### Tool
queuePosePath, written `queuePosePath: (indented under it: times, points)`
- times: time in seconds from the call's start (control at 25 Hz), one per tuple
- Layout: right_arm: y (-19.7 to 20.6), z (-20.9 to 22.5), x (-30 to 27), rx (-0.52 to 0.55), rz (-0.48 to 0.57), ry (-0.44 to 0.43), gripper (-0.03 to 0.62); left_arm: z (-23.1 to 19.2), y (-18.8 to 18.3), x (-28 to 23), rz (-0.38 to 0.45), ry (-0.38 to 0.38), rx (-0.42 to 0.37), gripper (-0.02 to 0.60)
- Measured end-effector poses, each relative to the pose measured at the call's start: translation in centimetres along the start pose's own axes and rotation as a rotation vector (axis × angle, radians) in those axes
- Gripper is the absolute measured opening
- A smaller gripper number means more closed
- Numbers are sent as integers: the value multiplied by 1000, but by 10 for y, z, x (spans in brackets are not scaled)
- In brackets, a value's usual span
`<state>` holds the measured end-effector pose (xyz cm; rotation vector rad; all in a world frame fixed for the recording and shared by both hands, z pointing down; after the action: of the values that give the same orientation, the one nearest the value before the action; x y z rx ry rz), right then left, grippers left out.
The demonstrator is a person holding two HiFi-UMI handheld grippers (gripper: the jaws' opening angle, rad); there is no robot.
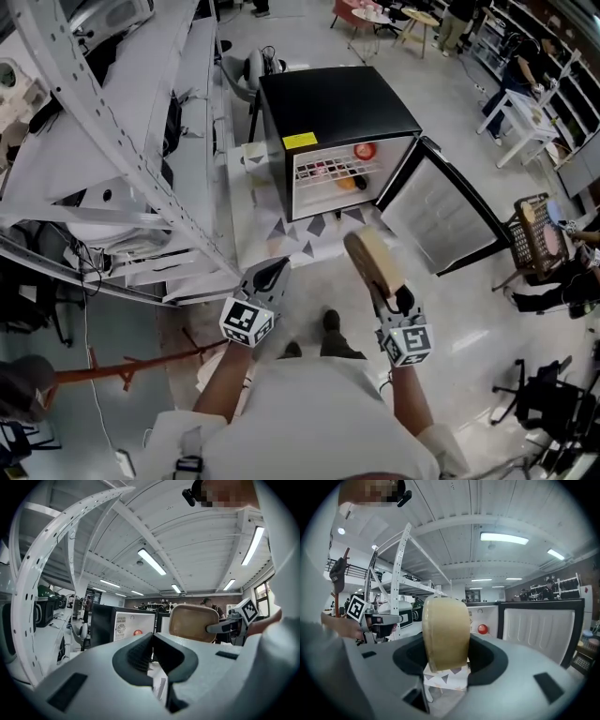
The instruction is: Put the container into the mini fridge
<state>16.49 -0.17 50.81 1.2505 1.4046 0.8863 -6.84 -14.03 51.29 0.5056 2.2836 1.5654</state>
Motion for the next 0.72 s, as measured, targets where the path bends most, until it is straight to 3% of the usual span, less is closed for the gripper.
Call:
queuePosePath:
  times: [0.44, 0.72]
  points:
    - [9, 62, -68, 51, 5, -202, 224, 1, -9, -38, 48, -161, 6, 5]
    - [13, 86, -121, -5, 39, -376, 224, 1, -11, -58, 67, -269, 12, 5]
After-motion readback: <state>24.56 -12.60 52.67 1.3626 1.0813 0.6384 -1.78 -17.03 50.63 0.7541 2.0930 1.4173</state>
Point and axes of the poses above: the fingertips, and each gripper's own axes: x backward along the fingers, z to its right, y out of its underside, the point moved 5 cm from there along x, backward along the fingers, and after that the axes turned 14 degrees about x, right-handed, at the moved point
